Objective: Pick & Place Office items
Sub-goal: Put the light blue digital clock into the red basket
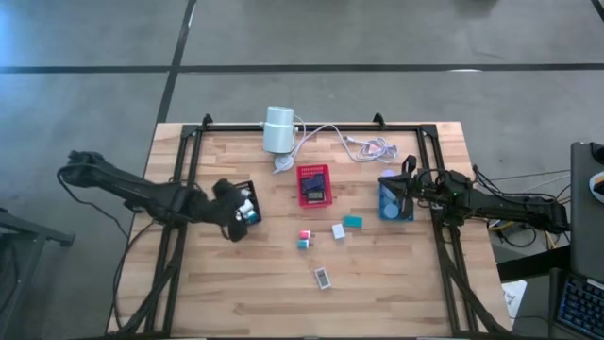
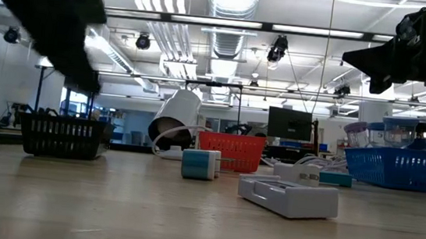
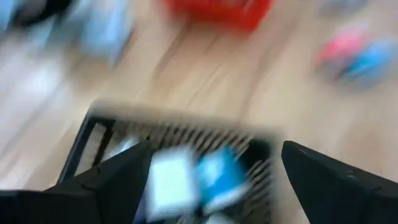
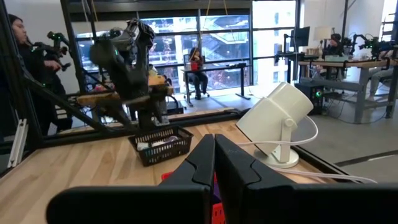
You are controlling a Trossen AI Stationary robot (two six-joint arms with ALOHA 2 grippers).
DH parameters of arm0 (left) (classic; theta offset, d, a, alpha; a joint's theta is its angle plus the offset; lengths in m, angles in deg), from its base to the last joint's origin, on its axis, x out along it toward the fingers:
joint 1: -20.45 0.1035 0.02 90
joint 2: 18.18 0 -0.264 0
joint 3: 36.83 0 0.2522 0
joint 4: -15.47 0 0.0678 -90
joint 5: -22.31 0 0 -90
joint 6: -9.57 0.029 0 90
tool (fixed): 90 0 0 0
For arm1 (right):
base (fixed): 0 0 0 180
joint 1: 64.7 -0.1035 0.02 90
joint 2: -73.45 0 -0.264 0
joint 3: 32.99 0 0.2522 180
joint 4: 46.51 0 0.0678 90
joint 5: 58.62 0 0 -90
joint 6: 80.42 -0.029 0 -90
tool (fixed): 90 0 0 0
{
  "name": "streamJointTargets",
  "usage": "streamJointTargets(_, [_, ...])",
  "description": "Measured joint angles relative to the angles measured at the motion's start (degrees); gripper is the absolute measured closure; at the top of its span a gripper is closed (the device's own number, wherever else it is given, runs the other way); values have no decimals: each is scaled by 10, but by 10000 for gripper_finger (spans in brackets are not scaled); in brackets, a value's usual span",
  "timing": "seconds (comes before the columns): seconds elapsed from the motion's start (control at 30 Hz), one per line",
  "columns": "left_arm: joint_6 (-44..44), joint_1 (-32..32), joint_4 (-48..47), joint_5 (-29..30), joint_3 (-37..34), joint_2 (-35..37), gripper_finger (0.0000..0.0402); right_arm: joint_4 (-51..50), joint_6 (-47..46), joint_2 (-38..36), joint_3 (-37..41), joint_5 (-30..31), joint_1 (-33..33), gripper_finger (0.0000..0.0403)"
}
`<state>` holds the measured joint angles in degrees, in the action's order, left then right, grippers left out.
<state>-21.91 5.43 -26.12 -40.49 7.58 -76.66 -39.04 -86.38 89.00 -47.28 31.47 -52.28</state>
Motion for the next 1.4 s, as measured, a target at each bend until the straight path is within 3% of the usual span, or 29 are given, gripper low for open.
streamJointTargets(0.1, [100, -22, 137, 1, -10, 40, 59, 0, 0, 0, 0, 0, 0, 394])
streamJointTargets(0.23, [216, -56, 320, -2, -55, 100, 123, 1, 2, 0, 0, 0, 0, 394])
streamJointTargets(0.37, [256, -66, 443, -2, -129, 148, 225, 1, 1, 0, 0, 0, 0, 394])
streamJointTargets(0.57, [248, -66, 576, -2, -261, 210, 382, 1, 1, 0, 0, 0, 0, 394])
streamJointTargets(0.63, [246, -66, 612, -1, -302, 231, 391, 1, 1, 0, 0, 0, 0, 394])
streamJointTargets(0.73, [247, -65, 548, 3, -298, 266, 389, 0, 0, 0, 0, 0, 0, 394])
streamJointTargets(0.9, [243, -65, 535, 3, -303, 290, 399, 0, 0, 0, 0, 0, 0, 394])
streamJointTargets(1.2, [280, -65, 539, 6, -303, 302, 399, 0, 1, 0, 0, 0, 0, 394])
streamJointTargets(1.4, [242, -65, 536, 24, -298, 304, 399, 0, 0, 0, 0, 0, 0, 394])
